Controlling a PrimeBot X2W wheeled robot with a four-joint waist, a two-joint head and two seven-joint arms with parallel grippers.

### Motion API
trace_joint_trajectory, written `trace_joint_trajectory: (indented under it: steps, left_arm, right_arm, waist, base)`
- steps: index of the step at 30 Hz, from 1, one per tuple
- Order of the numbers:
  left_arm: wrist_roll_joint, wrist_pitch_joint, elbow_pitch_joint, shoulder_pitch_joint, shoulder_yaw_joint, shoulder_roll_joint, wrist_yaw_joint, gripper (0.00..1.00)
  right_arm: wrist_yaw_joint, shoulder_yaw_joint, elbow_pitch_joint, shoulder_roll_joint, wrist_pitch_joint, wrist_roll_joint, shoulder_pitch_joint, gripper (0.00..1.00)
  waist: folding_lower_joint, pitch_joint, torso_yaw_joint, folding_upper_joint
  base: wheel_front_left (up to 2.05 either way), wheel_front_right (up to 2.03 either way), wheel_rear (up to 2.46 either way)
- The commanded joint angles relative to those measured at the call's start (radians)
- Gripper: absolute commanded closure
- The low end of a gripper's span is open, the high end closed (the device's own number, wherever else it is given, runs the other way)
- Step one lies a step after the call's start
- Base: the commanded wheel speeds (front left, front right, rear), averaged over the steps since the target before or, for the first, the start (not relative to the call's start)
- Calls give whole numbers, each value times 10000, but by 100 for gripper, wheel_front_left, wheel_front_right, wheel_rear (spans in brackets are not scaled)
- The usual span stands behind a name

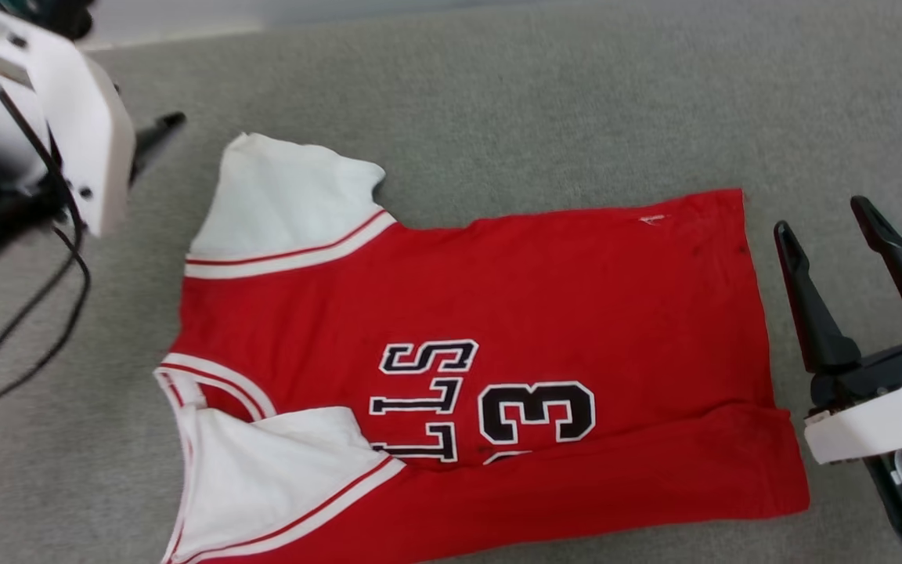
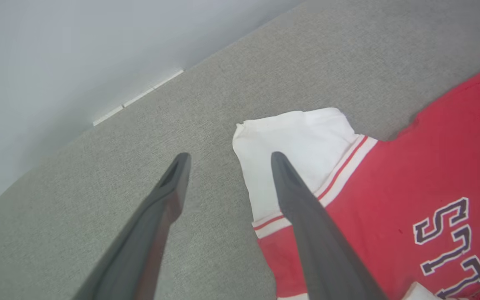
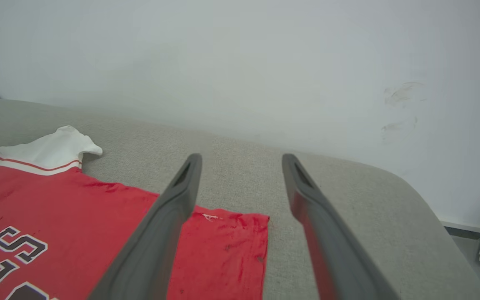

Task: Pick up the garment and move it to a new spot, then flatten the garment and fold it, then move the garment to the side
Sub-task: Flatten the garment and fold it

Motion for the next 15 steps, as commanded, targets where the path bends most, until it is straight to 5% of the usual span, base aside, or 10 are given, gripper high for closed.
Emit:
trace_joint_trajectory:
  steps: [1,8,15]
  left_arm:
    - [-107,475,254,-437,29,-40,-98,0]
    - [-554,2525,1322,-1660,-76,-166,-166,0]
    - [-336,3499,2001,-1996,-566,-374,-266,0]
  right_arm:
    - [-6,16,-203,195,-23,-156,95,0]
    - [-7,159,-482,536,-95,-304,-201,0]
    - [-7,318,-223,549,-201,-329,-523,0]
  waist:
    - [-1,929,-609,0]
    - [-1,2063,-1252,0]
    - [-1,2714,-1480,0]
  base:
    - [0,0,0]
    - [0,0,0]
    - [0,0,0]
